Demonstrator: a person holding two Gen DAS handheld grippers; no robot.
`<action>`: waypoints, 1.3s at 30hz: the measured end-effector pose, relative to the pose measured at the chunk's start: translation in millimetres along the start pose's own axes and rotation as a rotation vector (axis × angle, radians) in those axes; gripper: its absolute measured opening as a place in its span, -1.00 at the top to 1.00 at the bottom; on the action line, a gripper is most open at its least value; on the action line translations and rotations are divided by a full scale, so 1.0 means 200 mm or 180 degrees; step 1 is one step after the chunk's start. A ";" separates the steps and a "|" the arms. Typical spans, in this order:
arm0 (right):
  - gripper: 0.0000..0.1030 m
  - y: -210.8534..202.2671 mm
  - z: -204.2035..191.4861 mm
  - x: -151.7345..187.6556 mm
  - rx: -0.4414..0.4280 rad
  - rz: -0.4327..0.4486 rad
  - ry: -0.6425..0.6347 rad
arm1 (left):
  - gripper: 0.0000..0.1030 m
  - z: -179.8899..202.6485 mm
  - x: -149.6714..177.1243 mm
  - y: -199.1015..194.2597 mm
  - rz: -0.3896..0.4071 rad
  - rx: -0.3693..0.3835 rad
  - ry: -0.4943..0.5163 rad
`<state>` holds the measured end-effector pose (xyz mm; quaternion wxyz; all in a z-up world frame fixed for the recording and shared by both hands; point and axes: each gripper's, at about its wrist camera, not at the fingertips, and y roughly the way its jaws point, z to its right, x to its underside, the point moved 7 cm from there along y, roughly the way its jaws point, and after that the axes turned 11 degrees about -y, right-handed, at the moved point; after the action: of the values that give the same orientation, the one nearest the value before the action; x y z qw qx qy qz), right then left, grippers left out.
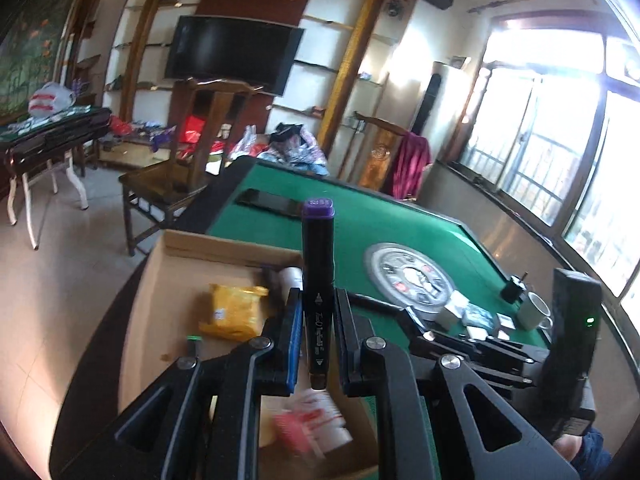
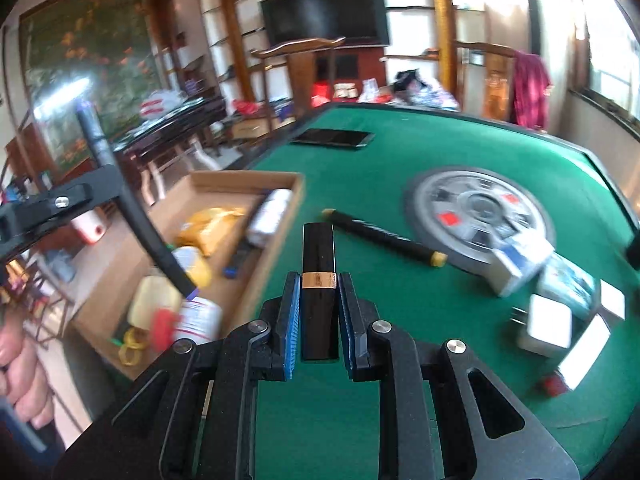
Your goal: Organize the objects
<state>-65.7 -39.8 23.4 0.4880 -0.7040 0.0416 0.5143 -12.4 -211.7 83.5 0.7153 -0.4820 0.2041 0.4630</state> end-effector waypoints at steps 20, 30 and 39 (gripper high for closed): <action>0.66 0.64 -0.28 -0.24 -0.0285 -0.0673 0.0024 | 0.74 -0.41 -0.13 0.47 -0.0519 -0.0406 -0.0409; 0.66 0.78 -0.29 -0.28 -0.0206 -0.0776 0.0105 | 0.74 -0.48 -0.08 0.59 -0.0690 -0.0508 -0.0509; 0.63 0.74 -0.28 -0.27 -0.0473 -0.0758 0.0245 | 0.72 -0.52 -0.06 0.52 -0.0737 -0.0412 -0.0738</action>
<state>-135.9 -182.3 -31.5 0.4902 -0.7573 -0.0618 0.4270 -91.4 -297.1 -6.8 0.7500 -0.4907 0.0332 0.4422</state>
